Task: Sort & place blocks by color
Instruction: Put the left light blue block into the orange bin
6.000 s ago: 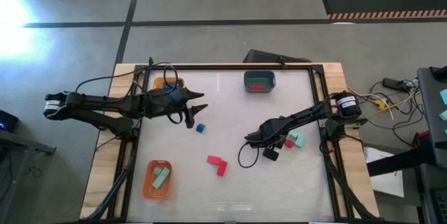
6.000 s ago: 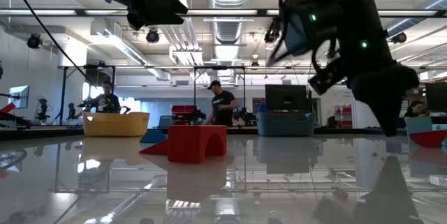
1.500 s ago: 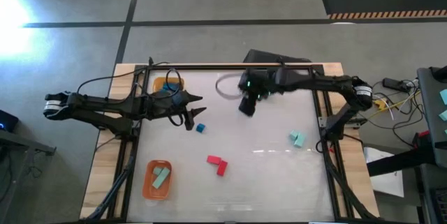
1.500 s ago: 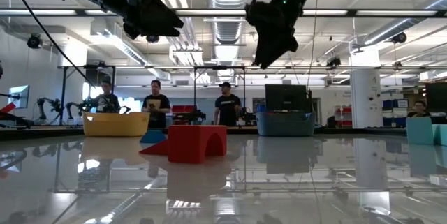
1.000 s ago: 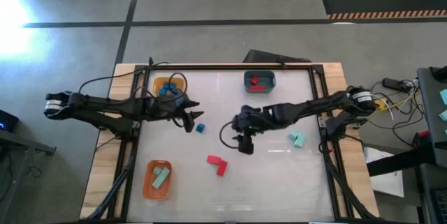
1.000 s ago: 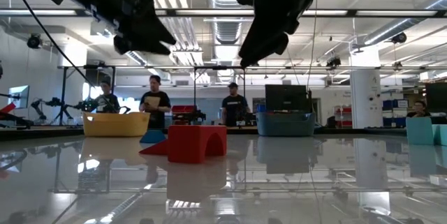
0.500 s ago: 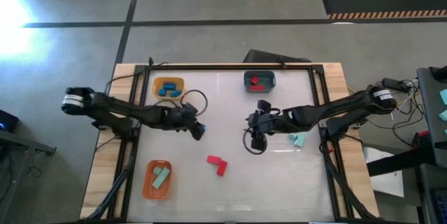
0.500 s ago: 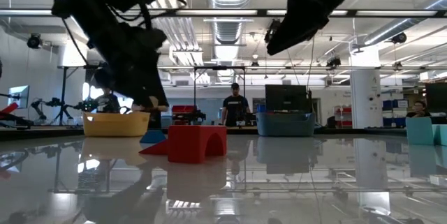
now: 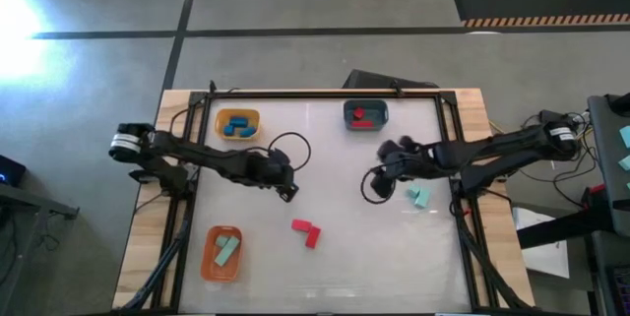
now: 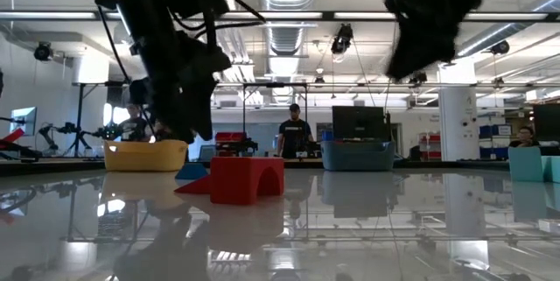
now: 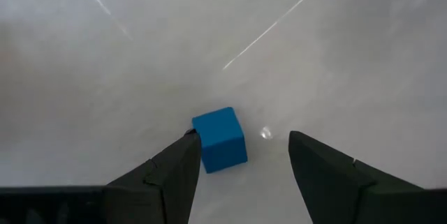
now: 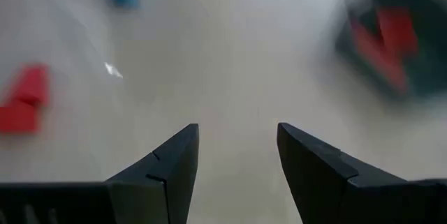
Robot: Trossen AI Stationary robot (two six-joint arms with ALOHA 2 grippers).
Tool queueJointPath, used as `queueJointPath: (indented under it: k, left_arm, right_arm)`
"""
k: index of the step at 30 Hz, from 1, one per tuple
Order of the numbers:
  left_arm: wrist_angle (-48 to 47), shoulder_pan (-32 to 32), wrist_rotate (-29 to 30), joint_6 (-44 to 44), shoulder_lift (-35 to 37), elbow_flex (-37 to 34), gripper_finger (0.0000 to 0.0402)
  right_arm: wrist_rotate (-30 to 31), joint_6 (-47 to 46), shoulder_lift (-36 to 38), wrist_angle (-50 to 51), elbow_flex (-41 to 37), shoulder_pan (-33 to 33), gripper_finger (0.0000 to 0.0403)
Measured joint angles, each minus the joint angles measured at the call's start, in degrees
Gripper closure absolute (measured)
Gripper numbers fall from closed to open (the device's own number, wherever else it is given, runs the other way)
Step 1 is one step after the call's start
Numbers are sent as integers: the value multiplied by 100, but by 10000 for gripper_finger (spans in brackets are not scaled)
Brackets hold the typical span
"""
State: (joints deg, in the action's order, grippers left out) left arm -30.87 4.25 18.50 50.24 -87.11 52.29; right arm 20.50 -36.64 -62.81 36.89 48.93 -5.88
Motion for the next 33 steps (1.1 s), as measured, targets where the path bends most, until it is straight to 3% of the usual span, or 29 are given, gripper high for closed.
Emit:
queueJointPath:
  k: [6, 13, 25, 29, 33]
  left_arm:
    - [94, 0, 20, -361, 273, -9, 201]
    - [276, -2, 83, -715, 532, 40, 201]
    - [290, -2, 171, -911, 632, 29, 201]
    - [292, -2, 199, -918, 632, 26, 201]
    - [297, -4, 308, -1028, 634, 25, 201]
  right_arm:
    - [-1193, -1403, -91, 2058, -157, -1, 218]
    - [-2054, -1531, -770, 2306, -359, 1, 218]
    - [-2019, -1287, -1706, 2329, -359, 4, 232]
    - [-1864, -1165, -1946, 2277, -359, -7, 265]
    - [-1741, -1130, -2057, 2273, -348, -12, 322]
